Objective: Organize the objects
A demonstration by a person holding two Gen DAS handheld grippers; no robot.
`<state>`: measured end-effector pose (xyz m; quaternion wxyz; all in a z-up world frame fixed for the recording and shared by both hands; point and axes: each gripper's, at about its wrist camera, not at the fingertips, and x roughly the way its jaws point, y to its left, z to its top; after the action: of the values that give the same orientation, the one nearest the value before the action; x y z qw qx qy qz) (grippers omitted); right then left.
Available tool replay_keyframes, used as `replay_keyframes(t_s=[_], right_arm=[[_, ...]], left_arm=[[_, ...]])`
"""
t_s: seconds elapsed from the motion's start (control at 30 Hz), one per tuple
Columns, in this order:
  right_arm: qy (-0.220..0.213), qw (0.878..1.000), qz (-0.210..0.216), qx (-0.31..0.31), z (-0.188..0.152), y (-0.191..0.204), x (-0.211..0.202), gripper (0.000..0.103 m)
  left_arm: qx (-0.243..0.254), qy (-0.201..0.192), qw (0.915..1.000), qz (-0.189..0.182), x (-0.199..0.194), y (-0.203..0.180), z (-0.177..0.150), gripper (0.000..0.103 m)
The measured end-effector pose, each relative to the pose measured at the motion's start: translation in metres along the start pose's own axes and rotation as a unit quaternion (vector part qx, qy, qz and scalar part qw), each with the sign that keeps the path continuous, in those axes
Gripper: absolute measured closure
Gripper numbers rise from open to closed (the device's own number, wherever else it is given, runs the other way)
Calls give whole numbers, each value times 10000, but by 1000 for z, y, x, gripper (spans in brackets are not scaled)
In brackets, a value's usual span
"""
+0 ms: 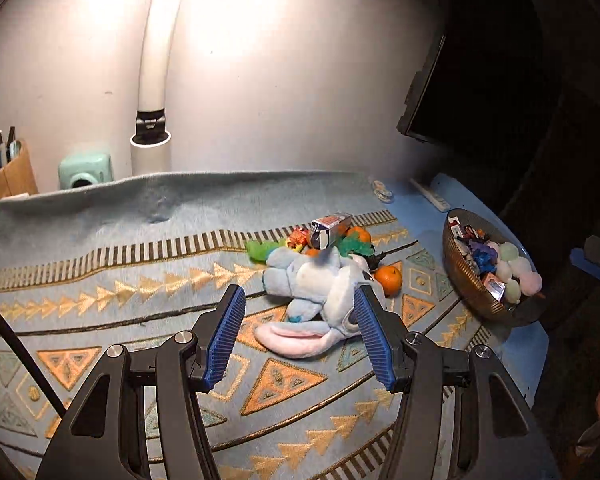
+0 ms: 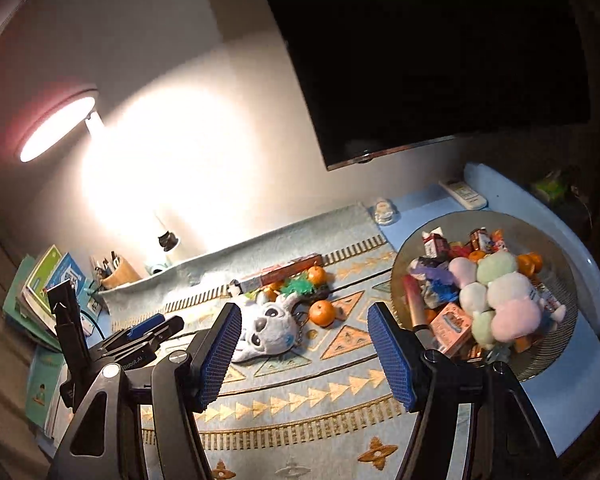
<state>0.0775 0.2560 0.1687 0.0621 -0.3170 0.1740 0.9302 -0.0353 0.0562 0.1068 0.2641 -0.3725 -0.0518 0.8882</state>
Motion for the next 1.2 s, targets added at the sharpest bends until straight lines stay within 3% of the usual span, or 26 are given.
replay_keyframes(t_s=[0.13,0.33,0.5,0.73,0.83,0.97,1.07,1.13,1.2], right_arm=[[307,9995,48,16,-11,6,27,39],[849,9957,225,286,-23,-8,77,39],[1235,9918,139,292,-35,-16,111,39],[1548,9877,142,145,-42,-21,143,39],[1634,9865,88,43,-42,-23,152,39],[1718,9851,39,-93,-41,-24,163,39],[1791,9836,65,-182,-41,-22,173,39],[1846,9825,84,-225,-41,-20,180,39],[1881,9817,156,-241,-42,-17,188,39]], left_arm=[[-94,245,9993,-267,16,2,-14,35],[-118,424,9984,-347,46,2,-14,33],[-81,257,9986,-465,60,-1,19,33],[833,585,9933,-551,118,-40,76,33],[1375,1093,9821,-682,151,-56,81,33],[1909,1237,9730,-384,175,-68,73,34],[1809,1401,9715,-621,183,-66,67,55],[1823,1282,9734,-526,182,-64,65,73],[1687,1276,9752,-654,179,-60,65,87]])
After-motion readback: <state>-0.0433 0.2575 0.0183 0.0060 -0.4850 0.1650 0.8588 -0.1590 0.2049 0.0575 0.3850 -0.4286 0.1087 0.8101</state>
